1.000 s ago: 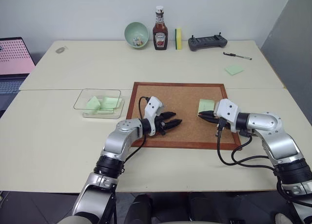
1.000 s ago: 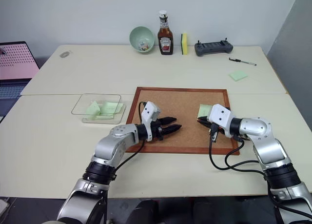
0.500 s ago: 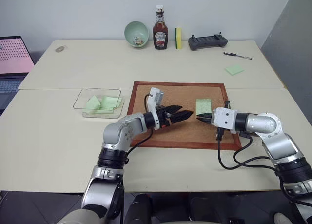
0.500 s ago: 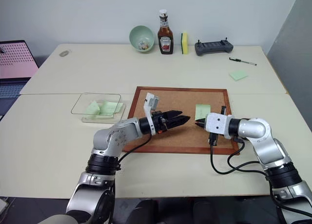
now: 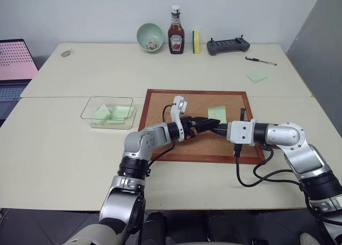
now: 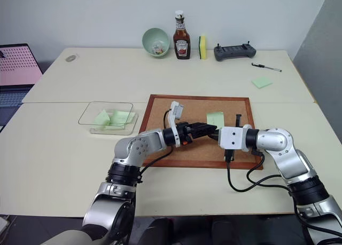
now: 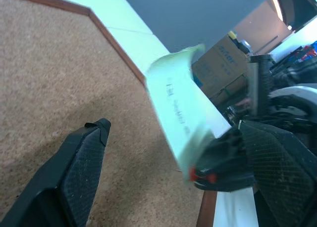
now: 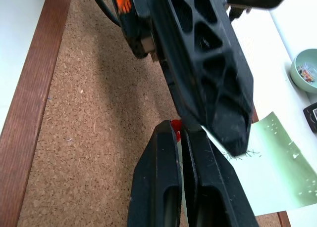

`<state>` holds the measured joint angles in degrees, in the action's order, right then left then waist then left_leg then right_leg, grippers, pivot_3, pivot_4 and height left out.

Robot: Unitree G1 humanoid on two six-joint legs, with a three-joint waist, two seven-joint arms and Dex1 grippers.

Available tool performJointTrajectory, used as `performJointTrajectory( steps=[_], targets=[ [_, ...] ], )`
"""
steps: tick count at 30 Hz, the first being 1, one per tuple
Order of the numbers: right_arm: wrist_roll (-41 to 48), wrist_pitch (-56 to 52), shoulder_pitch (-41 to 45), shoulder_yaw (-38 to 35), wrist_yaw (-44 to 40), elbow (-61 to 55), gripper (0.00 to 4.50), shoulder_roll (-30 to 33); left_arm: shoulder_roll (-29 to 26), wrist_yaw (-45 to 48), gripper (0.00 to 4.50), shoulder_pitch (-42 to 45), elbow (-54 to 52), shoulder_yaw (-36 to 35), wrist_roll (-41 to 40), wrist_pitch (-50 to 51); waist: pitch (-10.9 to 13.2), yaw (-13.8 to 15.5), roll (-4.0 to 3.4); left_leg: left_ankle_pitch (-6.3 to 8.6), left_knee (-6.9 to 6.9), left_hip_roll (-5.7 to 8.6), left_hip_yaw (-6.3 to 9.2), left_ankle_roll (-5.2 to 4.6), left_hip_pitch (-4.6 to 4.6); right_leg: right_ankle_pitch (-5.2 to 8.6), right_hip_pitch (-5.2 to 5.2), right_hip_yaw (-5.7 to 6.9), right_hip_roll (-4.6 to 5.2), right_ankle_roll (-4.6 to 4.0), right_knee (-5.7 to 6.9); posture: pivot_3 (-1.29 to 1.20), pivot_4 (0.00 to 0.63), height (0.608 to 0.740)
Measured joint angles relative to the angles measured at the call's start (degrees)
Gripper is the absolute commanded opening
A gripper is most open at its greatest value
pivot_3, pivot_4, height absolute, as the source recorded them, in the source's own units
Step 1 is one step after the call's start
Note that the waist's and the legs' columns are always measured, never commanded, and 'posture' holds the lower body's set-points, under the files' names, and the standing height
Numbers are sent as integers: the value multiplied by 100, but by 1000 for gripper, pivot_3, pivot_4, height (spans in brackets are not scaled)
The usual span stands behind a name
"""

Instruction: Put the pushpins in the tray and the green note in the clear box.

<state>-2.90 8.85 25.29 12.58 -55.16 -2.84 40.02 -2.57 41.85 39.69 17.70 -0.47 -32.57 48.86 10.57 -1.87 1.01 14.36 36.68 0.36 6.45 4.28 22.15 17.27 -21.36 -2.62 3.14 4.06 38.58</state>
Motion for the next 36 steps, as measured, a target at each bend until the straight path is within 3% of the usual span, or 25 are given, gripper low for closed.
performJointTrajectory(
  steps=[7,11,32,36],
  targets=[
    [0,-46,-18,5,0,-152,0,-20,190,1,4419,156,252,-160,-115,-14,0,2,0,0,1,0,0,0,0,0,0,0,0,0,0,0,150,740],
    [1,-73,-18,5,0,-154,0,-38,291,-13,3888,263,450,-289,-140,-18,0,2,1,0,2,2,0,0,0,0,1,0,1,0,1,0,150,740],
    [58,-190,-17,1,14,-201,0,-169,390,158,18,350,711,-381,-152,-20,0,-1,1,-1,2,1,0,1,0,0,0,0,1,0,1,0,150,740],
    [98,-191,-17,-2,19,-201,0,-181,391,163,7,321,691,-394,-184,-11,0,-1,1,-1,2,1,0,1,0,0,0,0,1,0,1,0,150,740]
  ],
)
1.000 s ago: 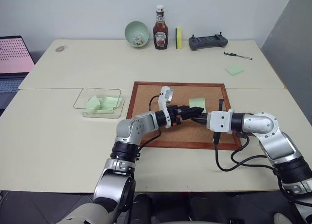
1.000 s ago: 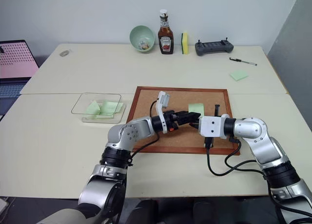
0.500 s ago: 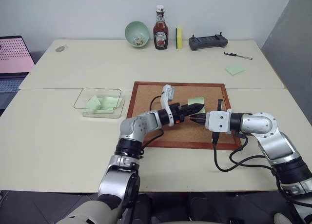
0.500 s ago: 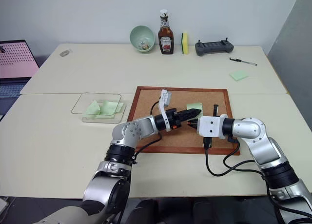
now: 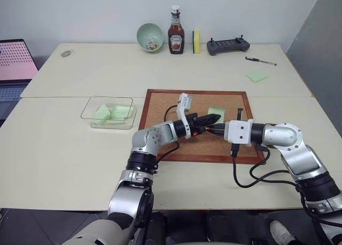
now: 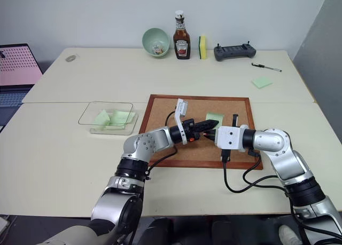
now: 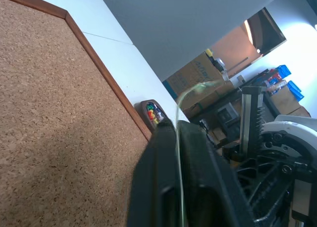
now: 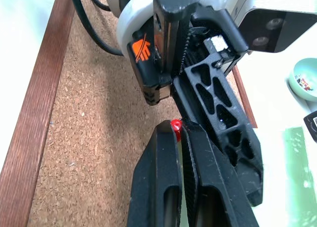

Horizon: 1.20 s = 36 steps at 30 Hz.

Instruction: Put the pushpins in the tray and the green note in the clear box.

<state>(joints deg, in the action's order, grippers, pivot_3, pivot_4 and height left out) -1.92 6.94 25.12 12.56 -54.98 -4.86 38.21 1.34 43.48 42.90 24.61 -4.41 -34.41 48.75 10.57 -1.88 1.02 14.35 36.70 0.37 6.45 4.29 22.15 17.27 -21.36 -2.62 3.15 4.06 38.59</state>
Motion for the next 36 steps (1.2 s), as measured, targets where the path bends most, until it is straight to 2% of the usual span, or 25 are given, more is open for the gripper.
performJointTrajectory(
  steps=[14,36],
  targets=[
    [446,-352,-103,-301,215,-163,0,-94,-20,-149,7,-29,-5,-334,-266,91,0,-2,0,0,0,-1,0,-1,0,0,0,0,0,0,1,0,150,740],
    [1895,-2782,-559,-1134,999,-1196,0,-529,16,-297,7,-59,-98,-480,-379,83,0,0,0,1,0,0,0,-2,1,0,0,-1,0,0,2,0,150,740]
  ],
)
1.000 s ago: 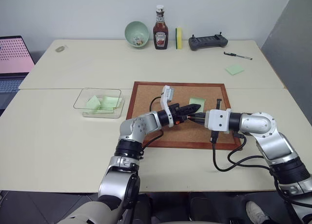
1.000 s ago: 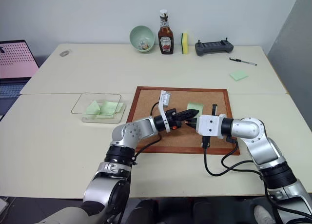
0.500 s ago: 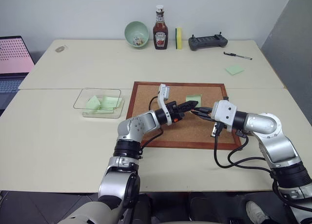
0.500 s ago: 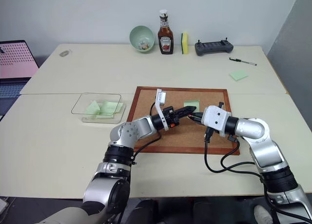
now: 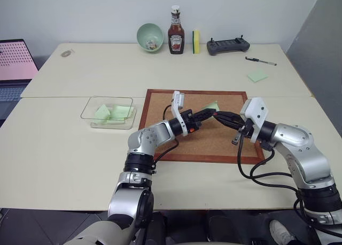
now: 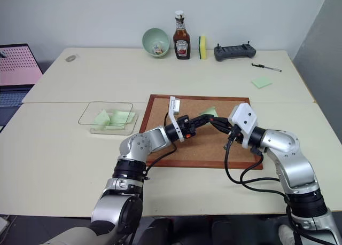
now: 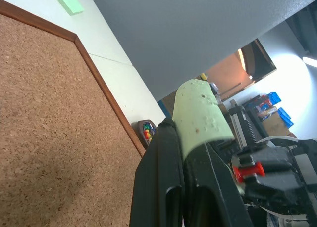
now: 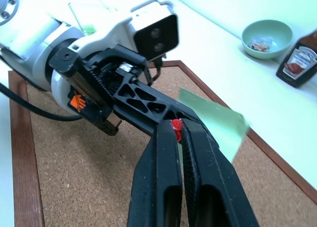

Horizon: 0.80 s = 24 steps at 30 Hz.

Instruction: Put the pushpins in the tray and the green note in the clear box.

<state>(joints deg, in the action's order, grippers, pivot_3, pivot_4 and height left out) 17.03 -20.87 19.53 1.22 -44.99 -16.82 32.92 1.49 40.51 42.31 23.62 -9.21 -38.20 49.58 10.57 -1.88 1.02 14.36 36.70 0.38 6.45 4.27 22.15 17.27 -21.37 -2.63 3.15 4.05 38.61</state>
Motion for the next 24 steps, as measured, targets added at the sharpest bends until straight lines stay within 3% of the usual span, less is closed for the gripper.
performJointTrajectory(
  steps=[24],
  targets=[
    [686,-1148,-217,-316,878,-318,0,-402,35,-102,7,11,66,-30,0,-150,0,-6,0,0,0,0,0,0,1,0,-1,0,-1,0,0,0,150,740]
  ],
)
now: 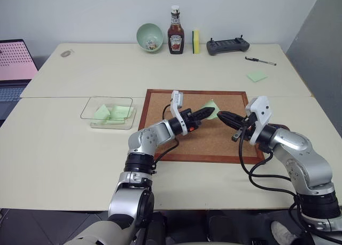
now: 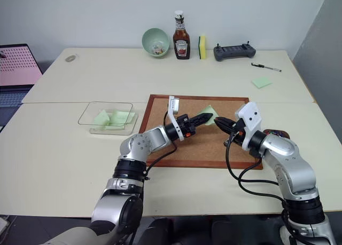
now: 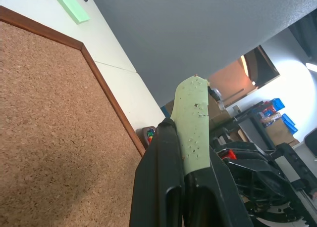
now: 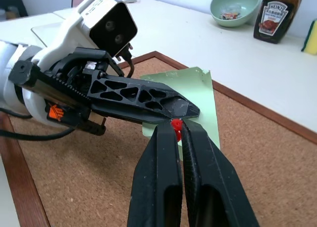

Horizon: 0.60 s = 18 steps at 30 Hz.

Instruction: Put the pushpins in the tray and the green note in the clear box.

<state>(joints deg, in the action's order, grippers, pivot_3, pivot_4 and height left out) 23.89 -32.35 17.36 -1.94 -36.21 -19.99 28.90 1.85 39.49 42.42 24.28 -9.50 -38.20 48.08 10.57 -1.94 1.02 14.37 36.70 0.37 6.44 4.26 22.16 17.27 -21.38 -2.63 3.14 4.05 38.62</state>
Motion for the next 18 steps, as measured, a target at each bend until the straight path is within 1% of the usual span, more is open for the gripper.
performJointTrajectory(
  steps=[7,18],
  targets=[
    [335,-326,166,-388,285,2,0,-142,-17,0,7,-3,-1,13,2,-17,0,2,0,0,-1,0,0,0,0,0,0,0,0,0,0,0,150,740],
    [702,-638,168,-701,650,-3,0,-261,22,-8,7,-4,1,19,6,-101,0,2,0,0,-1,0,0,0,4,0,-3,0,0,0,0,0,150,740]
  ],
)
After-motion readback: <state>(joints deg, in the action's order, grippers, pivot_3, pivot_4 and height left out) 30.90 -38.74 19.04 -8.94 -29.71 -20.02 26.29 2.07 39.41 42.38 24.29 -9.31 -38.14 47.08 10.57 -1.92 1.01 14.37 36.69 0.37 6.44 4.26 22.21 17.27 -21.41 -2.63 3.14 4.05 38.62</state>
